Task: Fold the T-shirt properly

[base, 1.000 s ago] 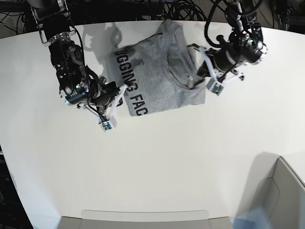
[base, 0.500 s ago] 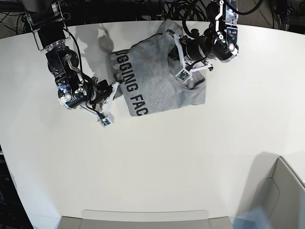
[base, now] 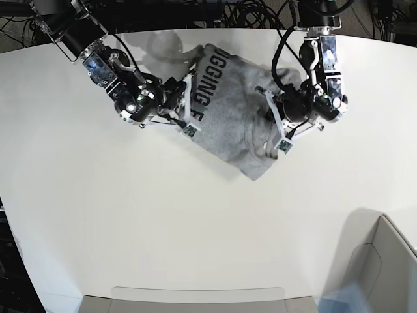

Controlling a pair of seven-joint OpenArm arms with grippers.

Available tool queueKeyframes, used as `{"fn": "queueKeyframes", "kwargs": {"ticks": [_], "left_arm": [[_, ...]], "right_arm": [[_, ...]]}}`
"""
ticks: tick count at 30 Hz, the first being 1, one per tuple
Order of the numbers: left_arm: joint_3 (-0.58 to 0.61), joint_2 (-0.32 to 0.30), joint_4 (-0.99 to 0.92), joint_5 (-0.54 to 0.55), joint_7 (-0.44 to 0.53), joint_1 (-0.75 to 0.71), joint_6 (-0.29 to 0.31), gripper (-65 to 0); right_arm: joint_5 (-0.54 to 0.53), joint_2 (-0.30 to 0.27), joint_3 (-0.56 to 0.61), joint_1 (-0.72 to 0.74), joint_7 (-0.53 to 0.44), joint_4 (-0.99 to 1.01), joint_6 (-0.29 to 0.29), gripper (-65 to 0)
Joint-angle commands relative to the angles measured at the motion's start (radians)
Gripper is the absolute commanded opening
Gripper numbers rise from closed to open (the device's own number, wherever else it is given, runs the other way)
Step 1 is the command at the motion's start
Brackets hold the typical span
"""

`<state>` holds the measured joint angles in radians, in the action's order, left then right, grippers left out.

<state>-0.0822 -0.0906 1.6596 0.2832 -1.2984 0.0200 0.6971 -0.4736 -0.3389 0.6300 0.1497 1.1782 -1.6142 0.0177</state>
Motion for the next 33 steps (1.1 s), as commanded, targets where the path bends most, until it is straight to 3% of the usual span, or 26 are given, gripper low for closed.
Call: {"fn": "queueKeyframes", "kwargs": {"ticks": [1, 10, 13, 20, 25, 29, 33], "left_arm": [[0.002, 0.001, -0.017, 0.014, 0.016, 0.044, 0.001, -65.0], [0.002, 0.039, -0.212, 0.014, 0.029, 0.242, 0.001, -65.0], [-0.006, 0.062, -0.223, 0.014, 0.029, 0.283, 0.001, -65.0], [-0.011, 0.070, -0.152, 0.018, 0.029, 0.311, 0.001, -65.0], [-0.008, 0.144, 0.098, 0.018, 0.036, 0.157, 0.001, -65.0], [0.002, 0.208, 0.262, 0.018, 0.128, -0.004, 0.001, -65.0], [0.003, 0.226, 0.262, 0.015, 0.286, -0.134, 0.001, -65.0]], "right_arm": [[-0.007, 0.001, 0.031, -0.009, 0.038, 0.005, 0.001, -65.0], [-0.006, 0.024, 0.061, -0.077, 0.036, -0.130, -0.005, -65.0], [-0.006, 0.024, 0.021, -0.098, 0.036, -0.196, -0.006, -65.0], [-0.006, 0.037, -0.350, -0.223, 0.036, -0.367, -0.006, -65.0], [-0.006, 0.065, -0.660, -0.293, 0.036, -0.400, -0.005, -65.0], [-0.006, 0.051, -0.772, -0.344, 0.036, -0.400, 0.005, -65.0], [-0.006, 0.034, -0.804, -0.398, 0.036, -0.400, 0.006, -65.0]]}}
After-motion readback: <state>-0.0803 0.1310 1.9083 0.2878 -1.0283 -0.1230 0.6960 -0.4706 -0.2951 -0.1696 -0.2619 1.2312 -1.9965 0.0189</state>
